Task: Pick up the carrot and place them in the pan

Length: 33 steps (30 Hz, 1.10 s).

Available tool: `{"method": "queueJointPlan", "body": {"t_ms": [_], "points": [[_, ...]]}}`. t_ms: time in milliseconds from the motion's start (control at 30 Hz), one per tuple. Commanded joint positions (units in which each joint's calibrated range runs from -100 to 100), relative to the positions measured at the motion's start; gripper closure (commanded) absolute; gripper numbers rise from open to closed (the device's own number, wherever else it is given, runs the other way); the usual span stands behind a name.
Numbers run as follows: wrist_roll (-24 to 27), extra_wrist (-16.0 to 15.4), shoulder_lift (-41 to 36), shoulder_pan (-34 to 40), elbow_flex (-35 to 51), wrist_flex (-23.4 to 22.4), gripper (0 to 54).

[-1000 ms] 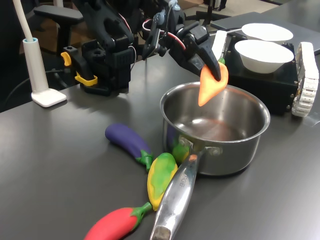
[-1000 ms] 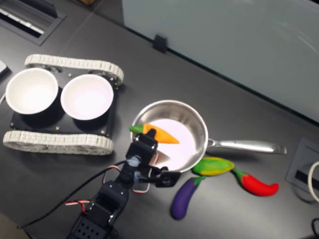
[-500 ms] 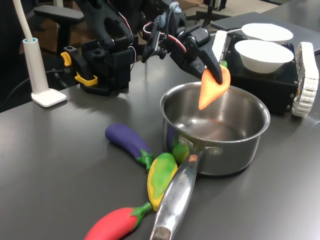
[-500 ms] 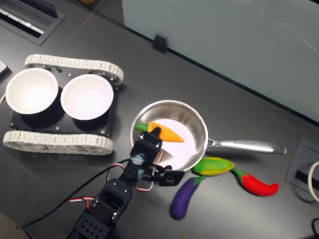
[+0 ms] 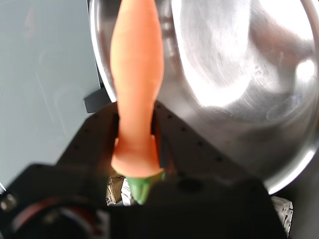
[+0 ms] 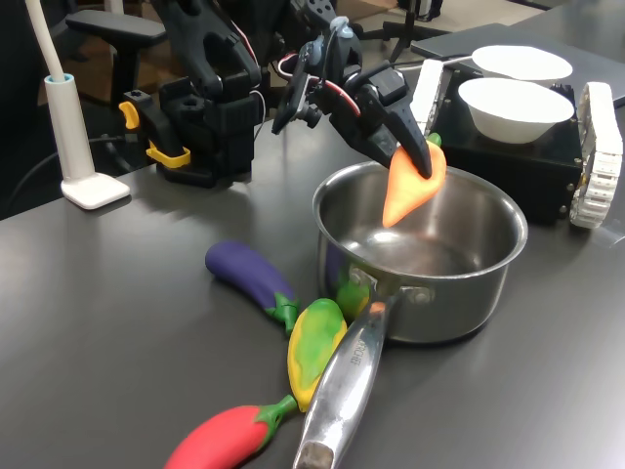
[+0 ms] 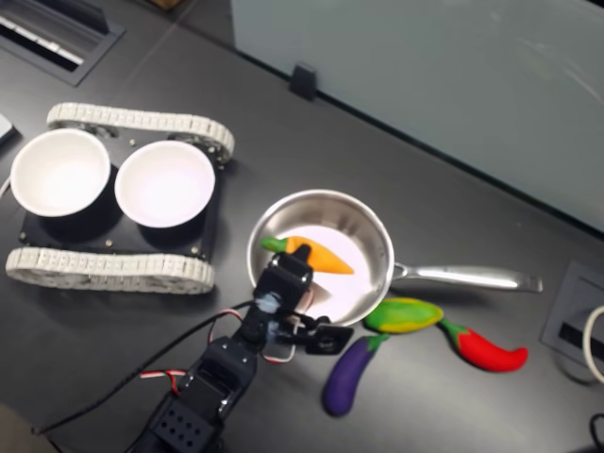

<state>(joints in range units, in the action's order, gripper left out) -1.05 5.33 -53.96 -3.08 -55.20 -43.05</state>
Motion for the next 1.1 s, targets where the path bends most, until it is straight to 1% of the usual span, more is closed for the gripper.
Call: {"method": "queueJointPlan", "body": {"t_ms": [0, 100, 267, 467, 567, 700, 800, 933, 1067], "points": [[0.39, 0.64, -0.83, -2.19, 1.73, 3.52, 43.9], [0.29, 0.64, -1.08, -2.65, 1.46, 3.95, 43.9], [0.34, 0.64, -1.67, -3.69, 0.73, 3.95, 39.2], [-0.24, 0.64, -0.92, -4.26, 0.73, 3.35, 35.2], [-1.17, 0.64, -0.75, -3.46, 0.55, 2.67, 36.9], [-1.32, 0.64, -0.92, -3.0, 0.55, 1.56, 33.6], [-1.95, 0.64, -1.51, -2.19, 0.0, 0.62, 32.2], [-2.88, 0.64, -2.35, -1.16, -2.18, 0.54, 31.3], [-2.93, 0.64, -2.6, -1.39, -3.18, 0.36, 28.6]]}}
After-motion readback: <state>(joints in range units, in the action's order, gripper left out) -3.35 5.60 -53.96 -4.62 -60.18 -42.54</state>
